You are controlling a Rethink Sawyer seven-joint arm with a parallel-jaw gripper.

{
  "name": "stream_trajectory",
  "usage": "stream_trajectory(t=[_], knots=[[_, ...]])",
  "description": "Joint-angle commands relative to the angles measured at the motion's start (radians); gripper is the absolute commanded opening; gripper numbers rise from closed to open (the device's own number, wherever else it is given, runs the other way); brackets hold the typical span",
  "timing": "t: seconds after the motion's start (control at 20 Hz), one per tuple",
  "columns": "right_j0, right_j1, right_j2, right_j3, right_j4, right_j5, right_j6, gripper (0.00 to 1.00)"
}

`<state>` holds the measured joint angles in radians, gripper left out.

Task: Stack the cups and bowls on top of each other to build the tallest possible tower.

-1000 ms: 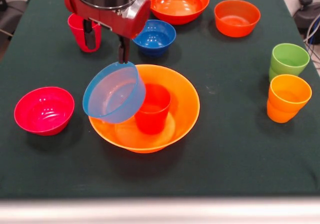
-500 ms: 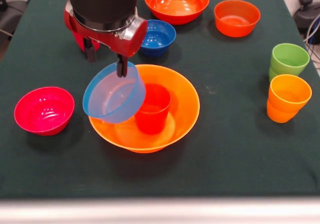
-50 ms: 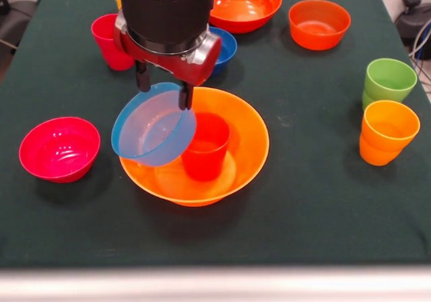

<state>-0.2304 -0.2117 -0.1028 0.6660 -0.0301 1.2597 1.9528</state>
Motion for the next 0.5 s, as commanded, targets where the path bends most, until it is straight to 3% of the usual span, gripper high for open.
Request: stream_trajectory(t=[0.05, 0.2, 0.3, 0.5], knots=[[0.027, 0.013, 0.021, -0.02, 0.025, 0.095, 0.185, 1.0], [0.027, 0.014, 0.015, -0.019, 0.033, 0.091, 0.175, 1.0], [0.057, -0.042, 0.013, 0.112, 0.039, 0.013, 0.179, 1.0], [0.055, -0.028, 0.006, 0.097, 0.042, 0.007, 0.163, 1.0]])
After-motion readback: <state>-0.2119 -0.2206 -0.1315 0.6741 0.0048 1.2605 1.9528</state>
